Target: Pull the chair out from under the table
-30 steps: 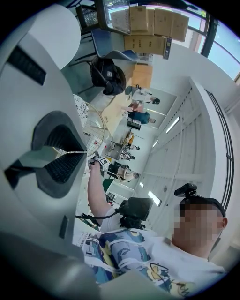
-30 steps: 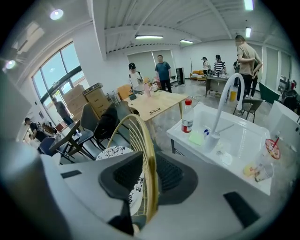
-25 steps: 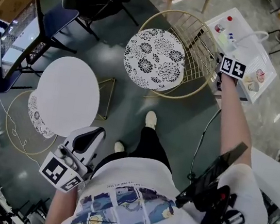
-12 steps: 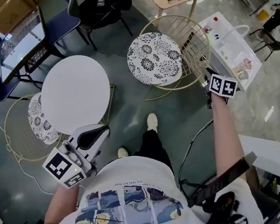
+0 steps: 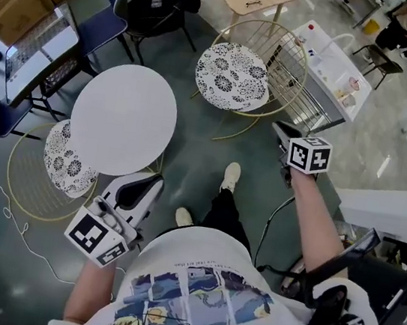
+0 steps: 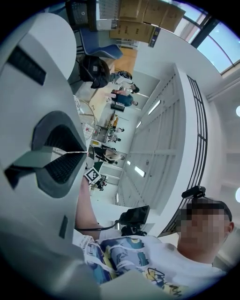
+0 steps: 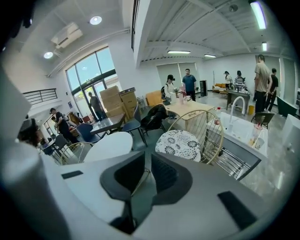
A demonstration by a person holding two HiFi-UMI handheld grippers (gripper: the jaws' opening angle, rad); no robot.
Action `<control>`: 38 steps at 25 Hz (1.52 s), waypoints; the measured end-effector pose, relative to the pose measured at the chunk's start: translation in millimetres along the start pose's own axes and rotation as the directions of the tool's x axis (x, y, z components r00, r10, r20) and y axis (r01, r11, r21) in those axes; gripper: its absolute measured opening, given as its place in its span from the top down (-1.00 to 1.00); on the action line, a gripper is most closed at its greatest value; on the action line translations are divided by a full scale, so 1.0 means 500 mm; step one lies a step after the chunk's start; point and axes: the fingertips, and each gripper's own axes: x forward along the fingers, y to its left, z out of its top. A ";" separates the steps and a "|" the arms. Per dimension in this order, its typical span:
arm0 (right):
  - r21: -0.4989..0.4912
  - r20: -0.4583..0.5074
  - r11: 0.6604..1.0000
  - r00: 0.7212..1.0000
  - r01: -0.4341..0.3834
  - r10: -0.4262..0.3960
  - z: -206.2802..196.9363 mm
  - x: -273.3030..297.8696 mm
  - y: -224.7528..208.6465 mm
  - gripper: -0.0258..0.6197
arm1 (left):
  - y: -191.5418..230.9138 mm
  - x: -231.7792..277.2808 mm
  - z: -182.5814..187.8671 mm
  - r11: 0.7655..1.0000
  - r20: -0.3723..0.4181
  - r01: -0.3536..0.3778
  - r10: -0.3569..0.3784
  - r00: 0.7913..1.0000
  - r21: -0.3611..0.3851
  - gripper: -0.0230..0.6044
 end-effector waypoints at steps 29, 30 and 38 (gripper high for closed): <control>-0.314 -0.016 0.886 0.934 -0.343 0.356 -0.106 -0.236 0.524 0.87 | -0.100 -0.052 -0.065 0.999 -0.073 0.043 -0.040 0.997 0.030 0.89; -0.321 -0.016 0.881 0.932 -0.348 0.362 -0.105 -0.241 0.530 0.88 | -0.104 -0.054 -0.064 0.999 -0.072 0.039 -0.037 0.997 0.029 0.89; -0.337 -0.012 0.873 0.928 -0.353 0.371 -0.111 -0.256 0.560 0.89 | -0.122 -0.048 -0.076 0.997 -0.090 0.079 -0.077 0.993 0.023 0.89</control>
